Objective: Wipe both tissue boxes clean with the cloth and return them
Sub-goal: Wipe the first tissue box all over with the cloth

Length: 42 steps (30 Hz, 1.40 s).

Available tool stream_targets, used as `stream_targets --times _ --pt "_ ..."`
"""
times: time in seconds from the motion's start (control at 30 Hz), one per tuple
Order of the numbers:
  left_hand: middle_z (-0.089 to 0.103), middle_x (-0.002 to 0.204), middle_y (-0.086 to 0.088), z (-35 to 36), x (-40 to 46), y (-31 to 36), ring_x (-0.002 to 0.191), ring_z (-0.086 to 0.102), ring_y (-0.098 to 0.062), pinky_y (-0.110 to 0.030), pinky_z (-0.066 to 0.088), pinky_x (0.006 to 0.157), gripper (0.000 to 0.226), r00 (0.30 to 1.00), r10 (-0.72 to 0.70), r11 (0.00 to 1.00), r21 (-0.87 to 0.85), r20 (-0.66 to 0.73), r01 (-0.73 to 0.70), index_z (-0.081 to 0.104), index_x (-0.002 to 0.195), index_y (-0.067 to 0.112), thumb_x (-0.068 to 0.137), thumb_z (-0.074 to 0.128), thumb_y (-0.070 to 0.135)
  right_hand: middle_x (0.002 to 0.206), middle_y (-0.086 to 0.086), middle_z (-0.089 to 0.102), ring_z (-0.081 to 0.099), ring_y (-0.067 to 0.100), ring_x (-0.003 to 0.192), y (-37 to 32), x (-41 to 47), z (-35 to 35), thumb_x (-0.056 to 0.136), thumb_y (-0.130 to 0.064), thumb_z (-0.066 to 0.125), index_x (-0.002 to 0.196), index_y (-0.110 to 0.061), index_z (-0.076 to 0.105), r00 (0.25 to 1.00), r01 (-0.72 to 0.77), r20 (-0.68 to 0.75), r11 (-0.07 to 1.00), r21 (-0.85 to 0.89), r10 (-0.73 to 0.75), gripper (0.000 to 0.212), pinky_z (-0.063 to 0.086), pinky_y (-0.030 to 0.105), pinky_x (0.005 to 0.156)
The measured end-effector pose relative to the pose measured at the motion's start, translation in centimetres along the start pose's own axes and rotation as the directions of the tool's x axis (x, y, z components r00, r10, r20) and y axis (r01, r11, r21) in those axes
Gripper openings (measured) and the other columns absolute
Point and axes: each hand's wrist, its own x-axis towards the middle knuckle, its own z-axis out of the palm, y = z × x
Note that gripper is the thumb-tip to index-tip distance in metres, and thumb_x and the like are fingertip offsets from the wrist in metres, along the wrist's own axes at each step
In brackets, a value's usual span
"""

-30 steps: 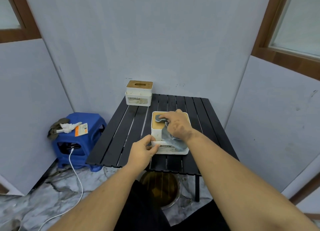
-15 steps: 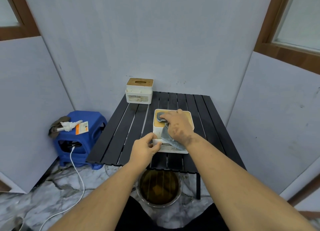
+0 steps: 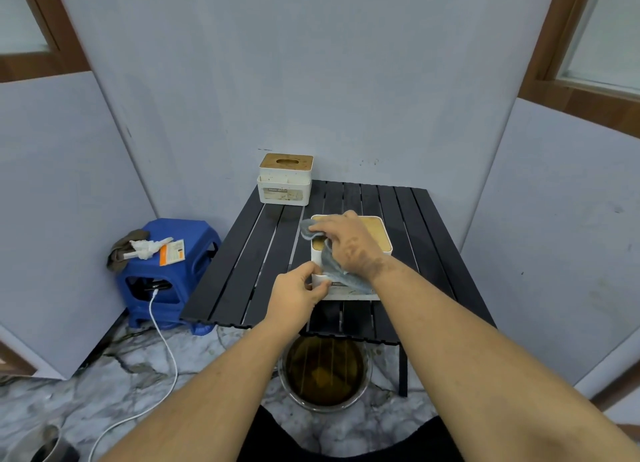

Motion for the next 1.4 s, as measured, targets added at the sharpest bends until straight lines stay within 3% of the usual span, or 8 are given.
stream_targets --times 0.23,0.4,0.5,0.7,0.9,1.1,1.2,1.4 --pt "0.071 0.084 0.003 0.2 0.0 0.0 0.077 0.070 -0.014 -0.033 0.058 0.060 0.020 0.999 -0.044 0.999 0.002 -0.006 0.044 0.060 0.078 0.026 0.092 0.074 0.029 0.097 0.001 0.063 0.040 0.020 0.089 2.0 0.1 -1.3 0.095 -0.017 0.048 0.116 -0.032 0.064 0.916 -0.399 -0.128 0.899 -0.178 0.381 0.030 0.039 0.029 0.073" --pt "0.048 0.062 0.003 0.0 -0.3 0.2 0.055 0.040 -0.008 -0.022 0.029 0.053 0.017 1.000 0.019 1.000 -0.015 -0.005 -0.019 0.063 0.079 0.024 0.091 0.074 0.028 0.098 -0.003 0.062 0.053 0.017 0.091 -2.0 0.6 -0.4 0.096 -0.010 0.046 0.109 -0.029 0.064 0.989 -0.109 0.094 0.992 -0.067 0.115 0.029 0.041 0.036 0.090" --pt "0.051 0.065 -0.002 -0.1 -0.1 0.1 0.058 0.042 -0.010 -0.027 0.033 0.056 0.017 1.000 0.009 1.000 0.006 -0.001 -0.009 0.063 0.081 0.022 0.090 0.074 0.031 0.104 0.009 0.061 0.053 0.018 0.096 -1.3 0.1 -1.0 0.097 -0.004 0.044 0.116 -0.010 0.069 0.992 -0.080 0.104 0.996 0.039 0.076 0.031 0.040 0.040 0.099" --pt "0.071 0.083 -0.004 0.4 0.2 -0.3 0.073 0.065 -0.022 -0.034 0.049 0.059 0.020 0.997 -0.069 0.997 -0.020 0.016 0.069 0.060 0.078 0.025 0.090 0.074 0.033 0.097 0.006 0.068 0.051 0.028 0.103 2.7 -2.8 -2.3 0.095 0.001 0.046 0.114 -0.011 0.072 0.944 -0.303 -0.133 0.953 0.014 0.302 0.034 0.043 0.032 0.093" --pt "0.064 0.072 -0.010 0.9 -0.1 -0.1 0.062 0.056 -0.021 -0.032 0.039 0.056 0.021 0.999 -0.047 0.998 -0.047 0.006 0.047 0.059 0.077 0.023 0.088 0.075 0.031 0.112 0.003 0.070 0.053 0.029 0.101 -0.1 -4.4 0.2 0.079 0.003 0.064 0.109 -0.014 0.073 0.995 -0.033 -0.096 0.999 0.039 0.036 0.036 0.046 0.040 0.090" --pt "0.070 0.081 -0.008 0.8 0.2 0.1 0.072 0.067 -0.030 -0.039 0.051 0.058 0.021 0.998 -0.060 0.998 -0.008 -0.003 0.060 0.060 0.077 0.026 0.088 0.077 0.032 0.111 0.004 0.069 0.050 0.026 0.110 2.1 -4.4 -2.3 0.079 -0.004 0.069 0.113 -0.014 0.072 0.993 -0.115 -0.038 0.992 -0.050 0.113 0.035 0.043 0.038 0.097" --pt "0.072 0.082 -0.003 0.9 0.1 0.2 0.075 0.070 -0.027 -0.046 0.057 0.064 0.021 0.998 -0.070 0.998 -0.007 -0.009 0.070 0.061 0.077 0.028 0.088 0.078 0.031 0.100 -0.002 0.060 0.055 0.025 0.105 1.8 -3.3 -1.7 0.079 -0.008 0.067 0.110 -0.017 0.071 0.949 -0.317 -0.045 0.941 -0.120 0.313 0.033 0.047 0.035 0.094" --pt "0.052 0.064 0.004 0.5 -0.2 0.8 0.057 0.045 -0.010 -0.027 0.036 0.055 0.019 1.000 -0.022 1.000 -0.016 0.000 0.022 0.063 0.076 0.030 0.089 0.076 0.024 0.110 0.014 0.065 0.050 -0.004 0.085 -1.6 -1.3 -0.3 0.086 -0.008 0.055 0.106 -0.005 0.072 0.991 -0.104 0.078 0.995 -0.011 0.104 0.026 0.037 0.005 0.083"
